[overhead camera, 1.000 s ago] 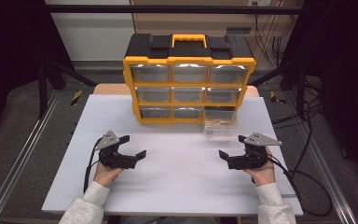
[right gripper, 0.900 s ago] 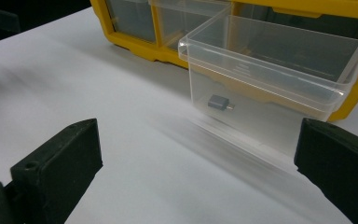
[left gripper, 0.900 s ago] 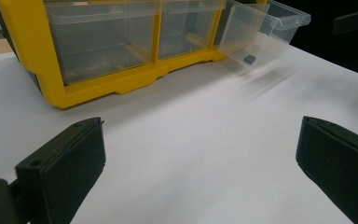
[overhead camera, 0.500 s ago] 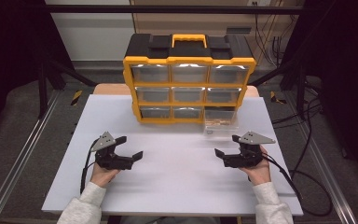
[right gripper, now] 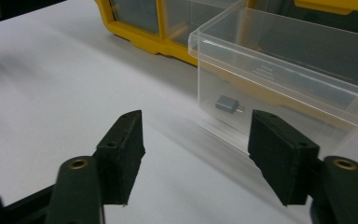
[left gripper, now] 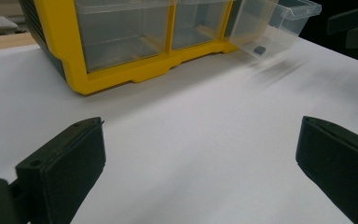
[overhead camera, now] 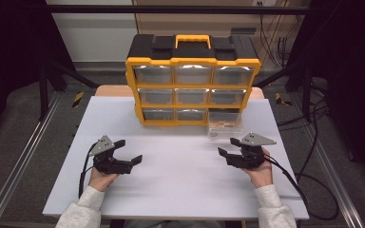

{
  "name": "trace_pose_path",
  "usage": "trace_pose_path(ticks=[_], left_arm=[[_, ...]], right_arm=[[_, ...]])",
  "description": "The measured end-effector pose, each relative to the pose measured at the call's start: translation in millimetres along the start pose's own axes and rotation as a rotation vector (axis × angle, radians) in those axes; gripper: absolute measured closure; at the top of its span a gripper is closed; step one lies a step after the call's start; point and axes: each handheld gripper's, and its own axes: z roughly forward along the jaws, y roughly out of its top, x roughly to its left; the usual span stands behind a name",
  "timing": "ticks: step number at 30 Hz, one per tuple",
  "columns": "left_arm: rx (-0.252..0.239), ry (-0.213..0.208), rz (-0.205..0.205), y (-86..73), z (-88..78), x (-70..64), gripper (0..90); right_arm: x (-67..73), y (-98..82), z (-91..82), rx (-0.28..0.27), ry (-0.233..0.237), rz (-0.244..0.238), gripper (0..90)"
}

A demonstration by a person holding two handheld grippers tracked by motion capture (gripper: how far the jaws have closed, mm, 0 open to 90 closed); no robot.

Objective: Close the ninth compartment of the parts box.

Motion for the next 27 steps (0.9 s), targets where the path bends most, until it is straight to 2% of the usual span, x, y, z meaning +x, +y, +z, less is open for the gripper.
trace_pose_path(ticks=[5, 27], left_arm=[[-0.005, 0.007, 0.001, -0.8, -3.7, 2.2, 0.7], [-0.002, 0.025, 0.014, -3.2, -8.8, 4.8, 0.7]], right_arm=[[0.4, 1.0, 4.5, 0.024, -0.006, -0.007, 47.2], [1.6, 3.9, 16.0, 0.055, -0.017, -0.003, 75.2]])
